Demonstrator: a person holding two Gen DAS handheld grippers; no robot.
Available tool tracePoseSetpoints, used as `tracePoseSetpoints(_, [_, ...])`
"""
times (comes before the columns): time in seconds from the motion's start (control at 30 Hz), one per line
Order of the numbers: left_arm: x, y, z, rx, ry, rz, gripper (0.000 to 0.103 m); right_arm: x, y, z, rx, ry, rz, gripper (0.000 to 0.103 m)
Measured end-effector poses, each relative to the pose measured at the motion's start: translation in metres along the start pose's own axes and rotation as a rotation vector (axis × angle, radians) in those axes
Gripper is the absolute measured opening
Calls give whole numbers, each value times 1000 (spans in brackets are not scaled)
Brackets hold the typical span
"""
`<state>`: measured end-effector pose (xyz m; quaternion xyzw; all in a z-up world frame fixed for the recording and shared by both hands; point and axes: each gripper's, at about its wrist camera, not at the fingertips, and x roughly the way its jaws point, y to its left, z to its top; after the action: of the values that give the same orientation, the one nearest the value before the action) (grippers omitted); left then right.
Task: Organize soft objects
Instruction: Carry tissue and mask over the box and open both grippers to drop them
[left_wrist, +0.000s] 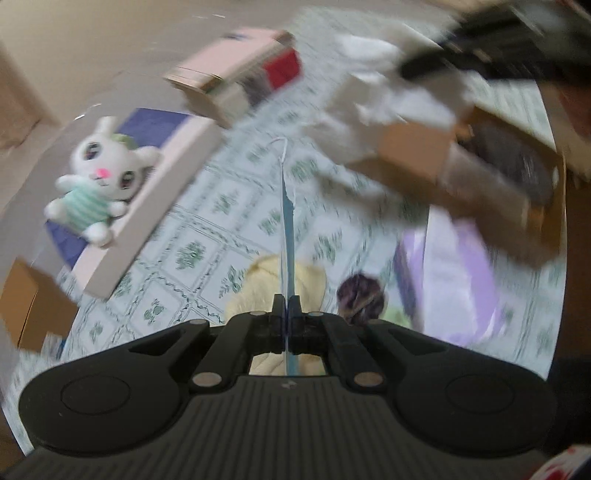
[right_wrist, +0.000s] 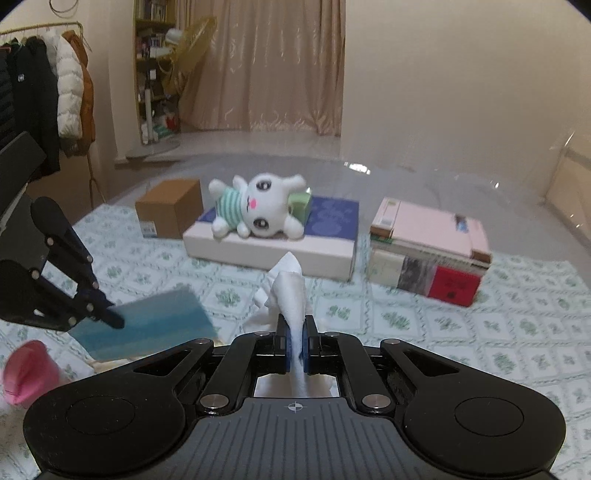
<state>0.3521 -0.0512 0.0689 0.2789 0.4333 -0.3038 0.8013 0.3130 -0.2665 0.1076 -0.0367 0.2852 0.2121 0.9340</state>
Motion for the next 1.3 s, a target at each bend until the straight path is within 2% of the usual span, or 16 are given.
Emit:
tracePoseSetpoints(0.23, [-45,-27,13,-167,-86,13,0,-65,-1,3,22,-52,-23,6])
tracePoseSetpoints(0.47, [-80,-68,24,-276,-171,-25,0,-126,-8,-12,32,-75,-54,6])
tracePoseSetpoints(0.77, [-92,-121,37,-424,-239,-115,0,-183,-26,-50,46,-56,-110,6])
tracePoseSetpoints(1.03, [-77,-161,54,-481,-247,-145,0,-207,-48,-81,72,-16,-156,6])
tracePoseSetpoints(1.3, [-57,-191,67,-537,-255,-111,0,-195,-70,-103,127,35,-184,6])
